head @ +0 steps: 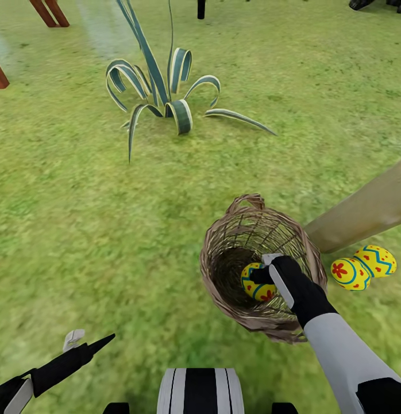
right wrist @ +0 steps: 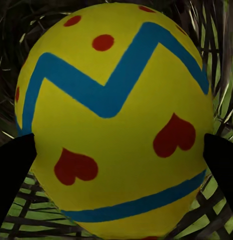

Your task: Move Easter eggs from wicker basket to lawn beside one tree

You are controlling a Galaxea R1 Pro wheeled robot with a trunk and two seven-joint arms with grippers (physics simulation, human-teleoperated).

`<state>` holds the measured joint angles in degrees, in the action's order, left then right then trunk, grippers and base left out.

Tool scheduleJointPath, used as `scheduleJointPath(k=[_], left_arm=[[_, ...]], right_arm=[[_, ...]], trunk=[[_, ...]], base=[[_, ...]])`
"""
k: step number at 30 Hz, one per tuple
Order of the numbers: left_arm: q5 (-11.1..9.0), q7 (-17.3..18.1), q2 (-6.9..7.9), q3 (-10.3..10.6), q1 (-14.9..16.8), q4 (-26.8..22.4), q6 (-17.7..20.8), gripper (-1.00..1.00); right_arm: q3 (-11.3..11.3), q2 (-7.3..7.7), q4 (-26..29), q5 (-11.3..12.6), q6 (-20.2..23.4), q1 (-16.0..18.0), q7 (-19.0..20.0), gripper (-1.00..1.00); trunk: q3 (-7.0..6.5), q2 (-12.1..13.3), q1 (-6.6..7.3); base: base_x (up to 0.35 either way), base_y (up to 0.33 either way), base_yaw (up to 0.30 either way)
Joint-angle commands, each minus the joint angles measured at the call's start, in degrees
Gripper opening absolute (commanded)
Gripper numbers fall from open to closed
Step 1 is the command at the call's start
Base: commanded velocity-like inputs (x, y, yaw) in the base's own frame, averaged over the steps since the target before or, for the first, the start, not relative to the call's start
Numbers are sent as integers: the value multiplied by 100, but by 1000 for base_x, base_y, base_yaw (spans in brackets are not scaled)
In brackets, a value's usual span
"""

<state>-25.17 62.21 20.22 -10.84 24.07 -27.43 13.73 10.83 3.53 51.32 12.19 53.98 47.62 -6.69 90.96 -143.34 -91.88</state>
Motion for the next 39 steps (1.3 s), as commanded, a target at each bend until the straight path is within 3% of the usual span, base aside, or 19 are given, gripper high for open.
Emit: scheduleJointPath(k=[1,4,14,39], left_arm=[[-23,19,0,-6,1,1,55,100],[-23,19,0,-8,1,1,58,100],[-23,24,0,-9,1,1,66,100],[-23,28,0,-5,1,1,60,100]], right_arm=[[24,7,4,73,16,2,-60,-100],[24,7,6,73,16,2,-59,-100],[24,7,8,73,16,2,-58,-100],[24,7,69,148,103,-7,-52,-100]], trunk=[[3,-1,0],[3,-1,0],[-174,14,23],[-623,1017,572]], base=[[0,0,0],[0,0,0],[0,0,0],[0,0,0]])
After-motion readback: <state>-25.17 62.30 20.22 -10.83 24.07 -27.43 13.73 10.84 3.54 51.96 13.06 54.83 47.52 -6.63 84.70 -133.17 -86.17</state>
